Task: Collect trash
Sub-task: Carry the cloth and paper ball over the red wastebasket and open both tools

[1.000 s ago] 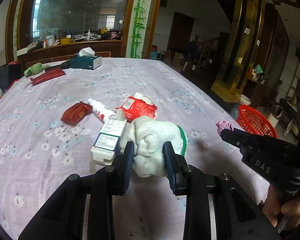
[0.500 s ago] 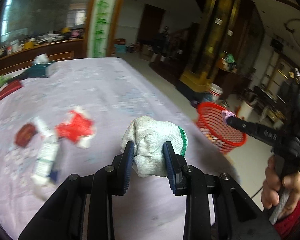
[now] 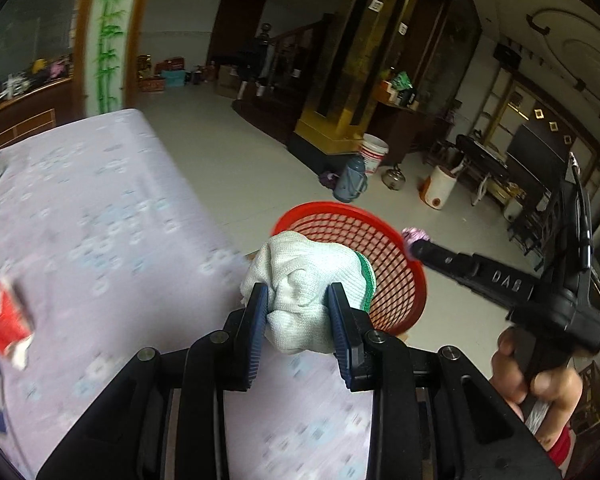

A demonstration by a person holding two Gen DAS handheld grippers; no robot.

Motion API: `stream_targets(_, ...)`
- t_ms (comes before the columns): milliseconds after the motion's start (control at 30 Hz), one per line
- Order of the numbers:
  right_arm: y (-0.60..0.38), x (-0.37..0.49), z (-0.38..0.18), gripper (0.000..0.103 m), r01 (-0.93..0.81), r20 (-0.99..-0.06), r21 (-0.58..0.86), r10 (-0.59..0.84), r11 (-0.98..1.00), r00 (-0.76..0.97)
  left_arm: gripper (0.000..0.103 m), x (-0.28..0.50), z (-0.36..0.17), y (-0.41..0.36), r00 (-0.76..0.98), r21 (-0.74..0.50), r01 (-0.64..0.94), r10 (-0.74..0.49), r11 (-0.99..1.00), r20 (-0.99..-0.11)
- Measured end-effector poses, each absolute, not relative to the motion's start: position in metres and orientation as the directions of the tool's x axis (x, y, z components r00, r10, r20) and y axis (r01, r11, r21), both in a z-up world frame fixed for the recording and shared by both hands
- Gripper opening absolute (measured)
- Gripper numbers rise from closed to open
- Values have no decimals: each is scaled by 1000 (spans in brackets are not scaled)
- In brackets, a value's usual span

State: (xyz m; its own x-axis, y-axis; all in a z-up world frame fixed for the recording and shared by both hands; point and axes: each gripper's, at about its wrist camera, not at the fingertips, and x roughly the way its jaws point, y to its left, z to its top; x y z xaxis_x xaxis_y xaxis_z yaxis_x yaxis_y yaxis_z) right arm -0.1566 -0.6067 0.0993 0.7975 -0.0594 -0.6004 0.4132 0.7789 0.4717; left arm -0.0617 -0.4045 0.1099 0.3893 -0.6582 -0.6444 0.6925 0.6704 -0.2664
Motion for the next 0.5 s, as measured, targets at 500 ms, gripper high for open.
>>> stream_targets(500,-631,-159,103,43,459,-602,430,-132,777,788,49,-42,104,-419,390,-288,659,-642,695,-660)
